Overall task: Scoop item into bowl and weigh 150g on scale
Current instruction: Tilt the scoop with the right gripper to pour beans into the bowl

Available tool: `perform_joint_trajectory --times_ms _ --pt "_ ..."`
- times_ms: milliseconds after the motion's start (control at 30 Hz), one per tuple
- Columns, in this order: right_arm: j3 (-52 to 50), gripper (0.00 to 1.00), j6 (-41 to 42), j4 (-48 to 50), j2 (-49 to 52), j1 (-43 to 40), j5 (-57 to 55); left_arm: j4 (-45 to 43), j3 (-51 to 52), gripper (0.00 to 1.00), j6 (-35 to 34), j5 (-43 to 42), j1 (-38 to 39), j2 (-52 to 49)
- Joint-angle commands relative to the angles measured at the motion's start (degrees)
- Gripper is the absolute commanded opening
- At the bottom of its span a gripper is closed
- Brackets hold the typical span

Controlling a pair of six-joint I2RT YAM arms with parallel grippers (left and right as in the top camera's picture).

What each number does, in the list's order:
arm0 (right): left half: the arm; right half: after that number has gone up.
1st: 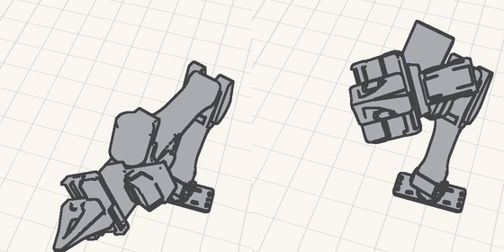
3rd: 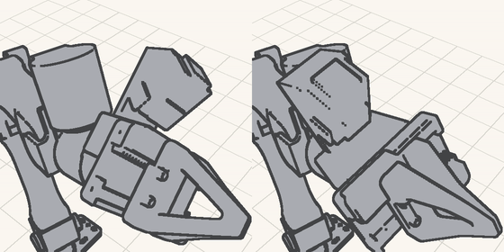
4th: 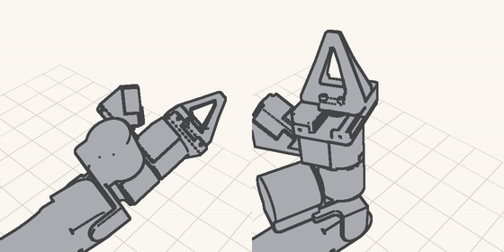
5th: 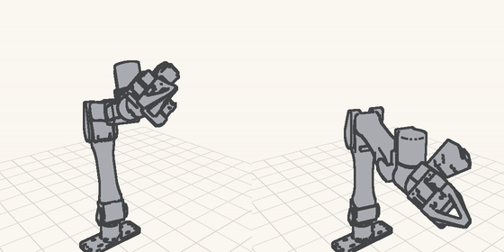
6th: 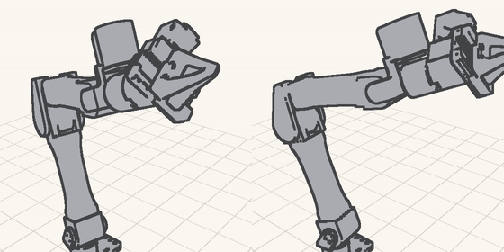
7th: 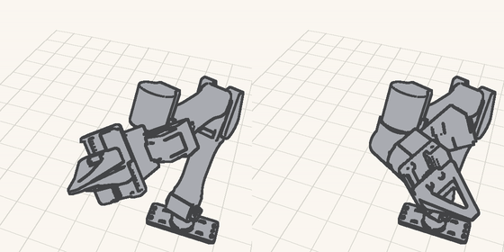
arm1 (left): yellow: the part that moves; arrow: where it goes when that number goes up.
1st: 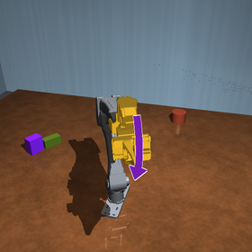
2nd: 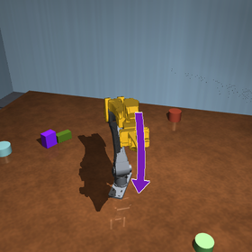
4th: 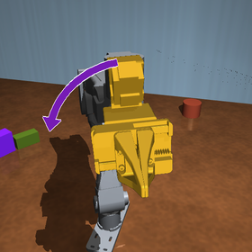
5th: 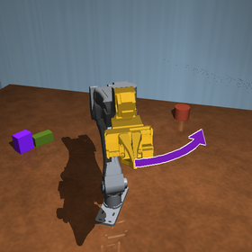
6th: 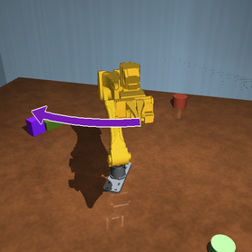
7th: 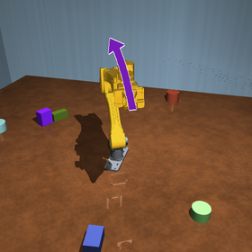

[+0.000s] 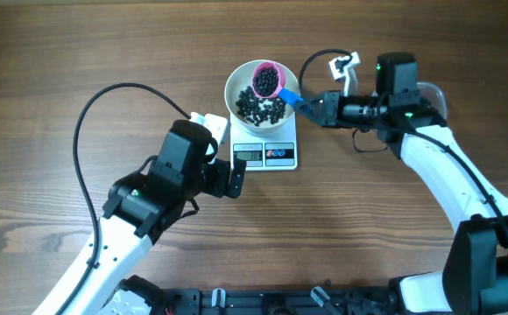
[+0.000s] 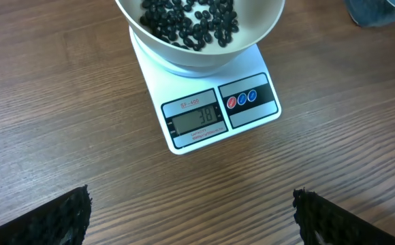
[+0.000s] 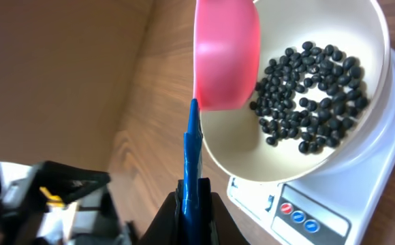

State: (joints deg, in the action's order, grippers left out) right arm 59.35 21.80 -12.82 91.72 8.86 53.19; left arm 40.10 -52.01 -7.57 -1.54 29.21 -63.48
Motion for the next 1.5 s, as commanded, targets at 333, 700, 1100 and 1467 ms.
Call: perform_joint_trajectory --times_ms 333,700,1100,1467 --pt "0.2 0.04 -11.0 -1.0 0.6 1.3 -11.2 0.0 -0.2 1.00 1.1 0.3 0.3 -0.1" --pt "0.2 0.04 -18.2 -0.7 0.7 1.3 -12.7 0.0 -0.2 1.00 1.1 0.3 0.3 -0.1" --pt "0.2 0.04 -31.7 0.5 0.6 3.4 -17.7 0.0 -0.2 1.00 1.1 0.3 0.3 -0.1" --pt "0.2 0.04 -35.8 0.5 0.6 6.7 -26.0 0.0 -0.2 1.00 1.1 0.3 0.3 -0.1"
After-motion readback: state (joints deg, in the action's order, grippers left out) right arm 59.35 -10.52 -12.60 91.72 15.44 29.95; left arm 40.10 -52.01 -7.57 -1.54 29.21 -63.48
